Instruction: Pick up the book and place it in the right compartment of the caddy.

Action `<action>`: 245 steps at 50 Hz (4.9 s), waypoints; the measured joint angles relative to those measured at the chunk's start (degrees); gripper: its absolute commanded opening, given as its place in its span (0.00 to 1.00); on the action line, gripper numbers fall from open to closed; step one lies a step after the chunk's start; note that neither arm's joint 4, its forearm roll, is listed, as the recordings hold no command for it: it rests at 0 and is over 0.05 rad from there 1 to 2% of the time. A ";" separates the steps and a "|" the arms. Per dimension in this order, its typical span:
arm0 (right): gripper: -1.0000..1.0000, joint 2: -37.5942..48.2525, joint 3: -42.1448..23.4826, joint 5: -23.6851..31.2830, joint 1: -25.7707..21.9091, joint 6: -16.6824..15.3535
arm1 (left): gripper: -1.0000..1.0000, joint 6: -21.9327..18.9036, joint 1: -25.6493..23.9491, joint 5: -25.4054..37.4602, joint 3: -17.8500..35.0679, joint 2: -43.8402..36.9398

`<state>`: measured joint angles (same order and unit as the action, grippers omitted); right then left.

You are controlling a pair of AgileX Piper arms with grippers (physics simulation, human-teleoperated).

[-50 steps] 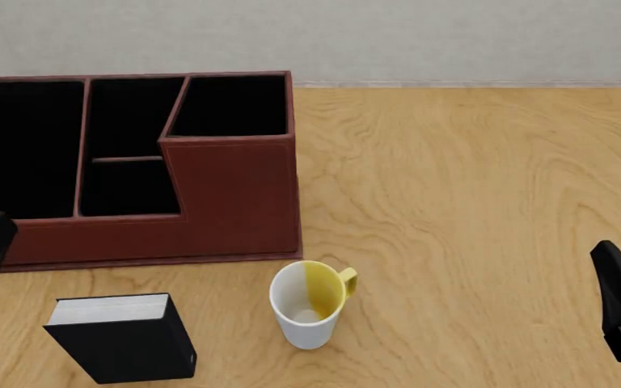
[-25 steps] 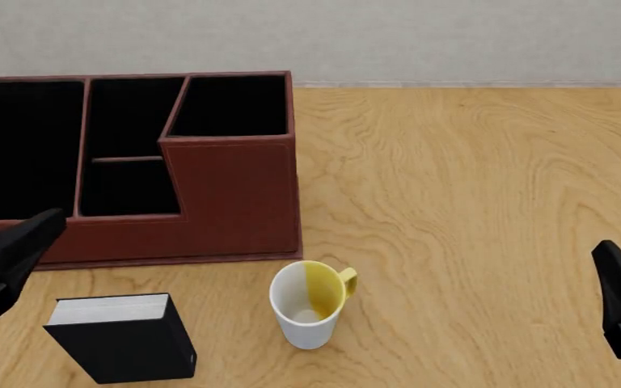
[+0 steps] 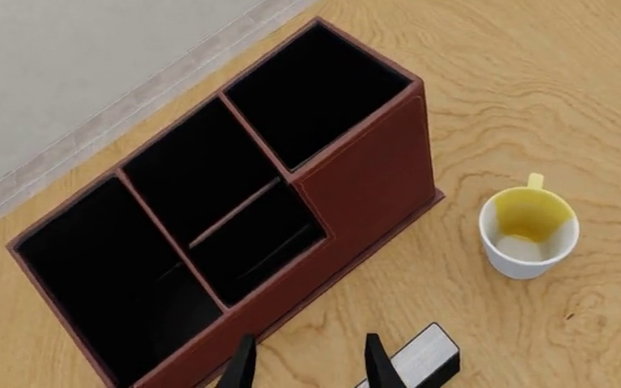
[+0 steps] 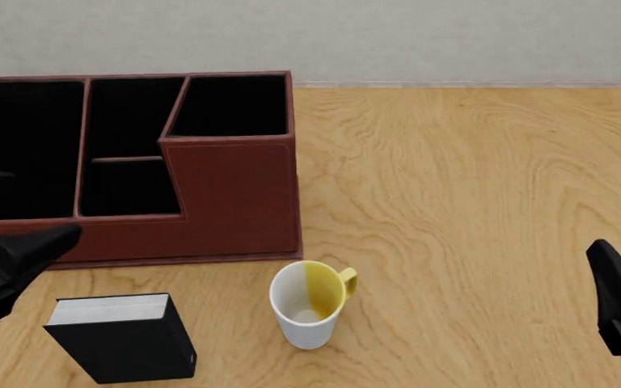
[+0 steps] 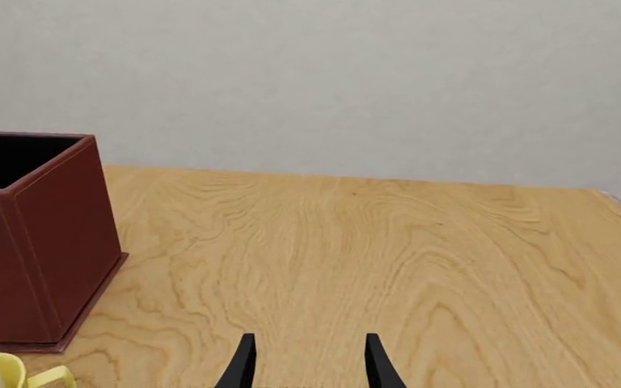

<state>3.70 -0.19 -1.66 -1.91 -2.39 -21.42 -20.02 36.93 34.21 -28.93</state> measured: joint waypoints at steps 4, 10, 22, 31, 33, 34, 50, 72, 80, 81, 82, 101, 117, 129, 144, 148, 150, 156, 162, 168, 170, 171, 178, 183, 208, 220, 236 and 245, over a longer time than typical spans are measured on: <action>1.00 0.56 0.01 -0.31 -0.29 -0.13 | 1.00 -1.90 0.16 1.94 1.11 -1.12; 1.00 1.30 0.02 -0.72 -0.63 -0.24 | 1.00 -4.60 0.06 4.67 3.28 -2.73; 1.00 2.44 0.03 -1.35 -0.96 -0.26 | 1.00 -9.04 -1.27 8.53 3.75 -5.56; 1.00 3.00 0.04 -1.67 -1.01 -0.28 | 1.00 -10.62 -3.29 10.67 2.83 -6.95; 1.00 3.09 0.04 -1.71 -1.01 -0.27 | 1.00 -10.86 -3.66 10.98 2.49 -7.19; 1.00 3.13 0.04 -1.74 -1.01 -0.27 | 1.00 -11.01 -3.82 11.12 2.30 -7.28; 1.00 2.04 0.03 -1.11 0.18 0.49 | 1.00 -13.46 -5.18 12.10 -1.93 -8.40; 1.00 2.50 0.03 -1.36 0.21 0.75 | 1.00 -12.37 -7.15 12.24 -6.47 -9.35; 1.00 2.83 0.03 -1.54 0.14 0.80 | 1.00 -13.36 -5.76 10.55 -7.65 -10.17; 1.00 2.86 0.03 -1.56 0.13 0.81 | 1.00 -13.49 -5.59 10.29 -7.76 -10.29; 1.00 2.90 0.03 -1.59 0.12 0.82 | 1.00 -13.62 -5.42 10.03 -7.90 -10.45; 1.00 3.66 0.04 -2.00 0.00 0.97 | 1.00 -14.91 -3.45 4.20 -11.72 -14.76; 1.00 4.05 0.04 -2.22 0.01 1.05 | 0.00 -14.94 -2.86 -0.37 -14.74 -18.35; 1.00 4.27 0.05 -2.34 0.00 1.08 | 0.00 -17.07 -2.40 3.31 -14.70 -15.49; 1.00 4.56 0.05 -2.50 -0.10 1.15 | 0.00 -14.84 -4.79 11.53 -8.97 -12.23; 1.00 4.69 0.05 -2.57 -0.17 1.21 | 0.00 -13.53 -6.45 14.37 -5.79 -11.56; 1.00 4.74 0.05 -2.60 -0.20 1.24 | 0.00 -12.87 -7.28 15.79 -4.15 -11.27; 1.00 4.87 0.05 -2.68 -0.24 1.39 | 0.00 -10.39 -10.36 20.10 1.51 -10.59; 1.00 4.95 0.05 -2.72 -0.25 1.56 | 0.00 -7.86 -13.59 24.44 8.13 -10.18; 1.00 4.98 0.05 -2.74 -0.29 1.74 | 0.00 -5.17 -17.22 28.29 16.09 -10.41; 1.00 4.97 0.05 -2.73 -0.31 1.80 | 0.00 -4.51 -18.08 29.17 18.38 -10.59; 1.00 4.95 0.05 -2.72 -0.32 1.82 | 0.00 -4.26 -18.42 29.55 19.48 -10.69; 1.00 4.77 0.05 -2.63 -0.39 1.97 | 0.00 -2.96 -18.87 31.38 26.92 -11.79; 1.00 4.67 0.05 -2.57 -0.42 2.06 | 0.00 -1.71 -19.07 32.05 32.58 -13.30; 1.00 4.68 0.05 -2.58 -0.49 2.25 | 0.00 4.08 -16.45 32.67 57.21 -29.06; 1.00 4.66 0.05 -2.57 -0.46 2.45 | 0.00 4.61 -14.40 32.97 66.63 -40.93; 1.00 4.58 0.05 -2.52 -0.39 2.76 | 0.00 3.41 -11.73 32.97 69.85 -52.64; 1.00 4.67 0.06 -2.57 -0.43 3.00 | 0.00 1.96 -10.74 32.97 68.51 -55.12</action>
<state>8.37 -0.14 -4.23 -2.34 0.60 -19.46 -30.76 69.90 102.72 -84.05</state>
